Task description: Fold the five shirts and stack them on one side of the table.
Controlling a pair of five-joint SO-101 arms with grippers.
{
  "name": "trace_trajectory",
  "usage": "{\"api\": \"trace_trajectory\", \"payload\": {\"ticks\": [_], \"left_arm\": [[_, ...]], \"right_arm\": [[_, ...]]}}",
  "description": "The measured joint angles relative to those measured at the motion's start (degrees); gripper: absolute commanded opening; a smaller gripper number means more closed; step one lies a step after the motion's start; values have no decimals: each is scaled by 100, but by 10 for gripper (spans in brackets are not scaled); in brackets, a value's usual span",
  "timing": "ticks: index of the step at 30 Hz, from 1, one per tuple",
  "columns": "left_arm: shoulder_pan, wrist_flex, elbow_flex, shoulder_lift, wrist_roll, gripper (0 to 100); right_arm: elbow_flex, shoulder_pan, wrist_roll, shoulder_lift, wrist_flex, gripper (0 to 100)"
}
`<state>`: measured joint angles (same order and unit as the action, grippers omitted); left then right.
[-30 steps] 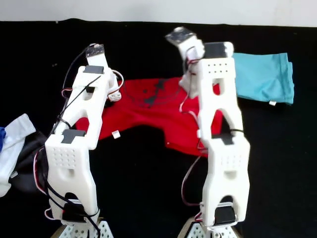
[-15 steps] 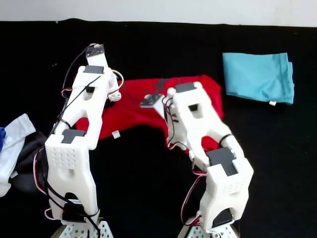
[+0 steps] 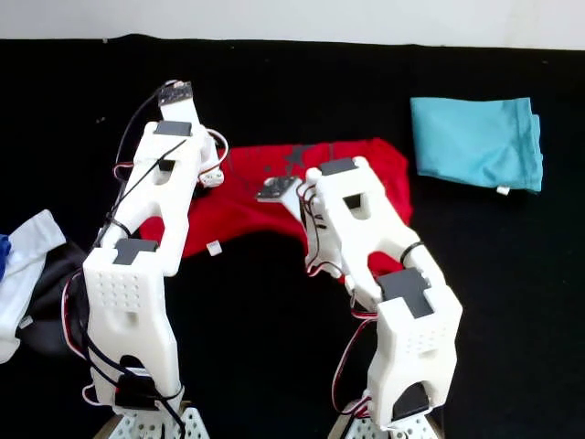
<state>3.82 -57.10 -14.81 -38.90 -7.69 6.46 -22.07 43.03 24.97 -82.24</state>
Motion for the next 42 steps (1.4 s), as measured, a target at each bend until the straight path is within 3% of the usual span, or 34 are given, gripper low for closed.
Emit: {"api": "trace_trajectory", "payload": {"ticks": [3, 7, 19, 24, 29, 33, 38, 42], "left_arm": [[0, 0, 0, 0, 0, 8], [0, 0, 0, 0, 0, 8], [0, 0, 0, 0, 0, 8], [0, 0, 0, 0, 0, 8], [0, 0, 0, 0, 0, 8], [0, 0, 0, 0, 0, 8], [0, 0, 0, 0, 0, 8], [0, 0, 0, 0, 0, 8]], "right_arm": [[-18, 0, 0, 158, 0, 224], [-62, 53, -9, 308, 53, 5], [-941, 325, 0, 712, -475, 12], [-1908, 325, 0, 747, -1433, 142], [-2409, 325, 0, 747, -1767, 146], [-2207, 299, 0, 747, -1793, 152], [-1099, -141, 0, 352, -1749, 265], [-193, -316, 0, -273, -1125, 293]]}}
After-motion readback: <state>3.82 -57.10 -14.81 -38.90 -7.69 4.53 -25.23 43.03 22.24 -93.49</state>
